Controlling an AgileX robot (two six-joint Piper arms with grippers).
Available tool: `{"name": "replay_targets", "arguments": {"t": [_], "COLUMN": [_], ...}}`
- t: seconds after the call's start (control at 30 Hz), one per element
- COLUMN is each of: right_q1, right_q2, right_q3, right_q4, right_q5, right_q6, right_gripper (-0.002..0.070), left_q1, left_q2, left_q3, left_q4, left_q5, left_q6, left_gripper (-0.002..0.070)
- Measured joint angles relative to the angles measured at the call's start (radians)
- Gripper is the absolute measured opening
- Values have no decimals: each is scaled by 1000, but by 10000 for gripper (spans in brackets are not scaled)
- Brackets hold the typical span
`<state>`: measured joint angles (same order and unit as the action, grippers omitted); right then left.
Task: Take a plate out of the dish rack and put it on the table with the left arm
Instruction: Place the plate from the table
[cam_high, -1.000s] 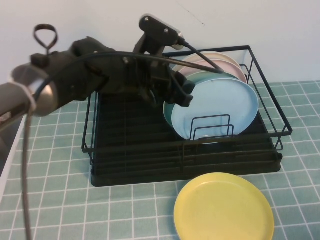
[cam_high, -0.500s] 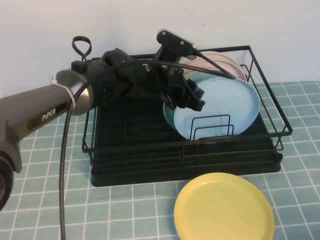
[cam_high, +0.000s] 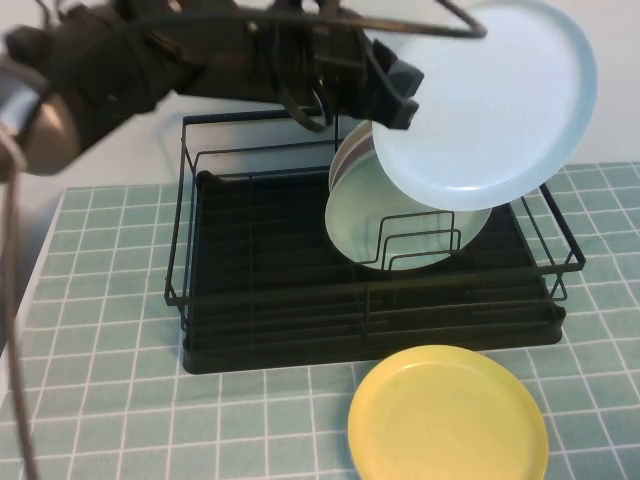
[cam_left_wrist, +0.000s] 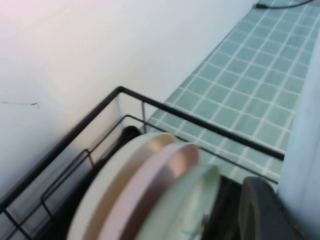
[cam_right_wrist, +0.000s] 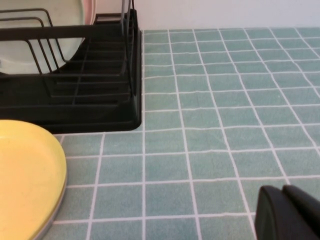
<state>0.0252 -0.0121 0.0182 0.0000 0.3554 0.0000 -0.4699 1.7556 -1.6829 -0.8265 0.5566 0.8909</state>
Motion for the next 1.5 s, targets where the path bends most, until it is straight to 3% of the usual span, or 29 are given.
{"name": "replay_targets", "arguments": {"t": [0.27,0.5,0.63,0.87,1.0,1.37,1.5], "right_q1": [0,0,0,0,0,0,0], "right_q2": [0,0,0,0,0,0,0], "right_q3": [0,0,0,0,0,0,0], "right_q4": [0,0,0,0,0,0,0], "right_q5": [0,0,0,0,0,0,0], "right_q6": [0,0,0,0,0,0,0], "right_gripper": [-1,-1,-1,-1,-1,-1,-1], "left_q1": [-1,-1,-2,-9,-9,-9,-9], "left_q2": [-139,-136,-139,-146,-146,-89,-87], "left_q3": [-2,69,243,587,692,707,707], "left_q4": [198,135,43,-185,-243,-297,-297], "left_q5": [322,623,590,264,116,104,110], "left_q6": [-342,-389,-411,-397,-384,-325,-313], "left_gripper": [75,75,75,75,75,76,123]}}
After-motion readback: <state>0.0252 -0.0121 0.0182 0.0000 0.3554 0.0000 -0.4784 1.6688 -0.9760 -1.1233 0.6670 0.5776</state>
